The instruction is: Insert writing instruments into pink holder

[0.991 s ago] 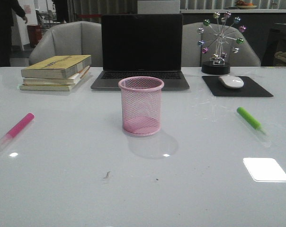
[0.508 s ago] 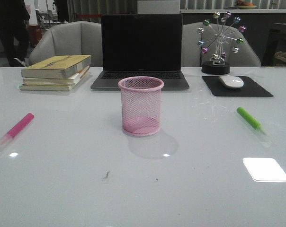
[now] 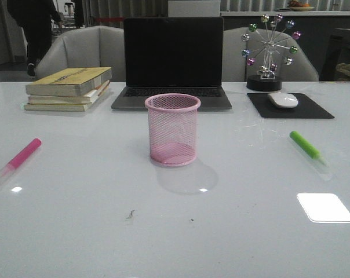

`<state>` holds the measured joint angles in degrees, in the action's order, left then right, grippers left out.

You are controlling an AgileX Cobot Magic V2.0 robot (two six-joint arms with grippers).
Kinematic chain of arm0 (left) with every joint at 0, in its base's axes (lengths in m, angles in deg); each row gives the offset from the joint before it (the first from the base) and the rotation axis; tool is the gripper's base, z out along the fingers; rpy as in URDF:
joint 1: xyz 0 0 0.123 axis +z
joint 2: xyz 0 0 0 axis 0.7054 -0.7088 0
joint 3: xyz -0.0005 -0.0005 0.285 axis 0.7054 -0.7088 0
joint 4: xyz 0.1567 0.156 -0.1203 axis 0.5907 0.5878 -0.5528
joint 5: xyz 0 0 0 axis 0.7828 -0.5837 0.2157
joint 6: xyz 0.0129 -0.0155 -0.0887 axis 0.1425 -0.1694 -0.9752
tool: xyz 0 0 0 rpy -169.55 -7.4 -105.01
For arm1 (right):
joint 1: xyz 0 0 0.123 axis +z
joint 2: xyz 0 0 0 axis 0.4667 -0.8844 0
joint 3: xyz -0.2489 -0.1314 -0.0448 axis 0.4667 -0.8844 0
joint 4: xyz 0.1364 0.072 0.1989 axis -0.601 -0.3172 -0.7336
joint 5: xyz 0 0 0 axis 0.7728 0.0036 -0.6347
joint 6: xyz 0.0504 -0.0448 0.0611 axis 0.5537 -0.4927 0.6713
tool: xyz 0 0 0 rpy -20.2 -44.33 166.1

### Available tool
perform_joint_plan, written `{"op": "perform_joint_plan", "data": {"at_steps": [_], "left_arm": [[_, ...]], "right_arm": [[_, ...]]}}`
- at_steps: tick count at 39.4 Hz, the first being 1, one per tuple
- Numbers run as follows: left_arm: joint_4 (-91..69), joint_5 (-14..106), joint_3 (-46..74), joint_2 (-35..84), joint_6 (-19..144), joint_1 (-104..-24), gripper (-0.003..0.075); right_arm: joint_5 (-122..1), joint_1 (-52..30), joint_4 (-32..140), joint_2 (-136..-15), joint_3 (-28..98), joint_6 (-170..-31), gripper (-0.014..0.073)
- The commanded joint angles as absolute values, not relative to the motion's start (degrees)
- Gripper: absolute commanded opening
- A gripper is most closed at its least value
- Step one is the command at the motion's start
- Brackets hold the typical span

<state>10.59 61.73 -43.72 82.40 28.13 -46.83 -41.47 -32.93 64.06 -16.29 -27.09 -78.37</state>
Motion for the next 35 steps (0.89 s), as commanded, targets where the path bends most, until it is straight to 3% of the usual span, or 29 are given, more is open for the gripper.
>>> {"op": "perform_joint_plan", "data": {"at_steps": [1, 19, 26, 35], "left_arm": [[10.1, 67.1, -43.6, 83.6, 27.5, -46.7, 0.0092], [10.1, 59.2, -25.5, 79.1, 27.5, -46.7, 0.0092], [10.1, 59.1, -20.0, 73.4, 27.5, -46.7, 0.0092], [10.5, 58.8, -13.7, 62.4, 27.5, -46.7, 0.0092]], "right_arm": [[-33.6, -33.0, 64.5, -15.2, -26.9, -78.4, 0.0023], [-49.5, -33.0, 70.9, -15.2, -8.5, -78.4, 0.0023], [-56.8, -33.0, 71.0, -17.8, -4.9, -78.4, 0.0023], [-57.6, -33.0, 71.0, -26.5, 0.2, -78.4, 0.0023]]}}
